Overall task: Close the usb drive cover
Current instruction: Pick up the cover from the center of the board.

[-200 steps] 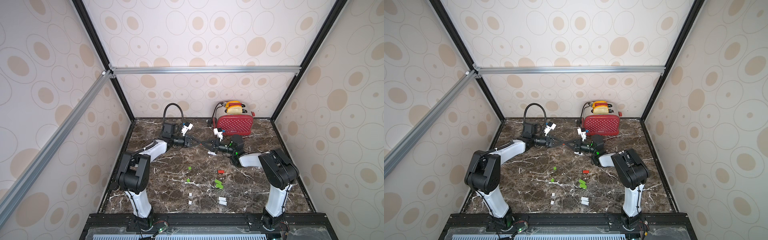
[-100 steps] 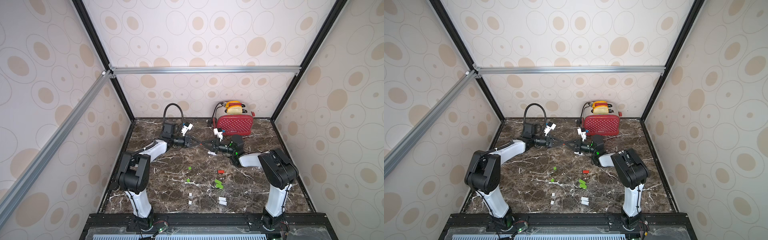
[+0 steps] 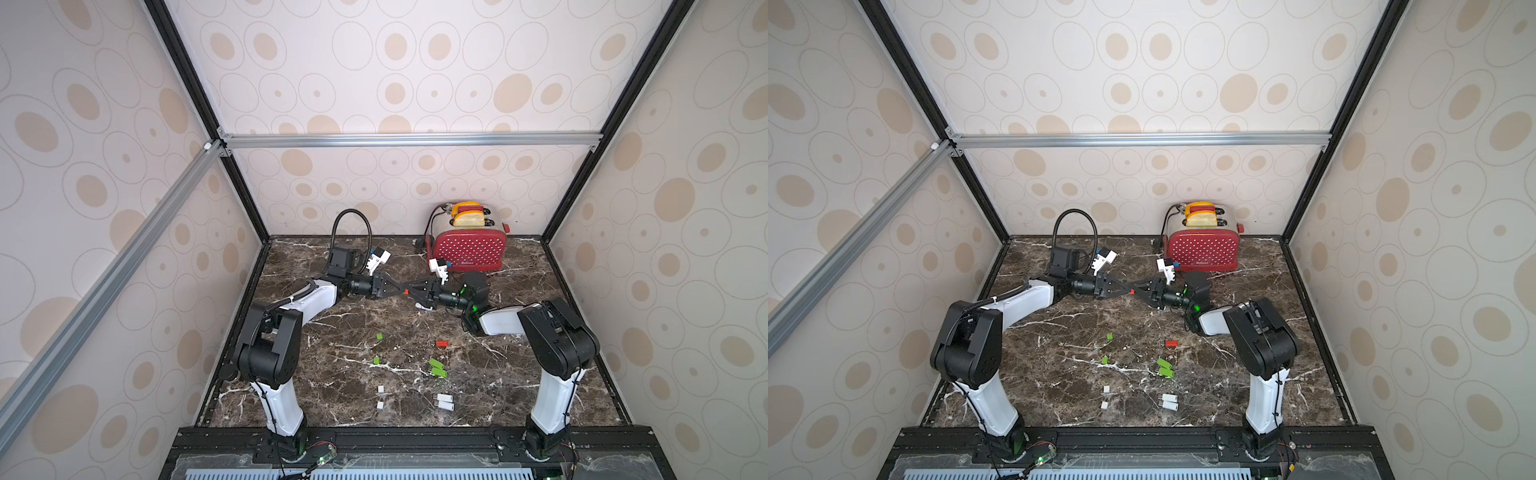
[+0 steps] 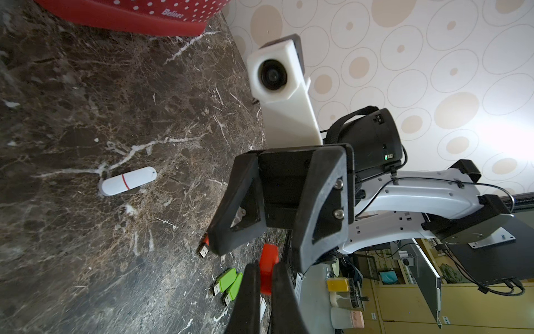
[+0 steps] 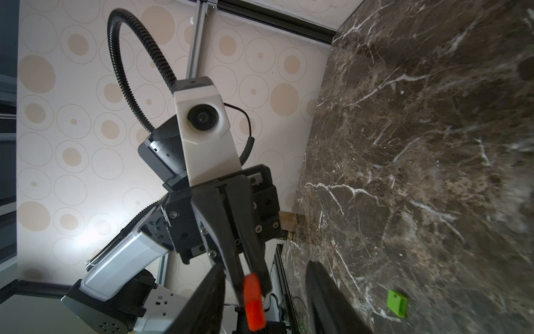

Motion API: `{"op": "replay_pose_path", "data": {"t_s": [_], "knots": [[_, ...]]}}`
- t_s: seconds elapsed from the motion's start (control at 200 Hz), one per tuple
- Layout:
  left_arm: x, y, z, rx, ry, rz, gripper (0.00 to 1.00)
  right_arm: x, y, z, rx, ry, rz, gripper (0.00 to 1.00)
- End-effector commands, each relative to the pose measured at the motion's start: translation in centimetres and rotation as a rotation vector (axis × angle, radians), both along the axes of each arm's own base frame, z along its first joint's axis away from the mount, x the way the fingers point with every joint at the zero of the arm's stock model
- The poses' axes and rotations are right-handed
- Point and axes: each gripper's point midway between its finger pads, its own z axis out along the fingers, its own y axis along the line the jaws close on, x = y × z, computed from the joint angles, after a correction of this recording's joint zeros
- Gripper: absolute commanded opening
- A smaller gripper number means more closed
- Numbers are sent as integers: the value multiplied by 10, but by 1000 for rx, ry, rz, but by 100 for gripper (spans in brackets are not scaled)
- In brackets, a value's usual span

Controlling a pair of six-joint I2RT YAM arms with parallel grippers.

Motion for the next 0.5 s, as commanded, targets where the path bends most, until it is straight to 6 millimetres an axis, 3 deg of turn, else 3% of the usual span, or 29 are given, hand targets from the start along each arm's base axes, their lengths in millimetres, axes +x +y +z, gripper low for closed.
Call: {"op": "replay_pose_path", "data": {"t_s": [0.0,0.19,0.341,0.496], "knots": [[-3,13,16,-14,-61,2,2,-7,-25,5,-82,-93,-1,54],[-5,38,17,3,-66,62,2,-45,-72,-21,-590,-337,109,68],[-11,52,26,-9,-50,76,2,-53,-116,-30,-931,-561,189,73],[-23,56,13,-14,24,59,2,-59,-143,-57,-1158,-685,337,74]]}}
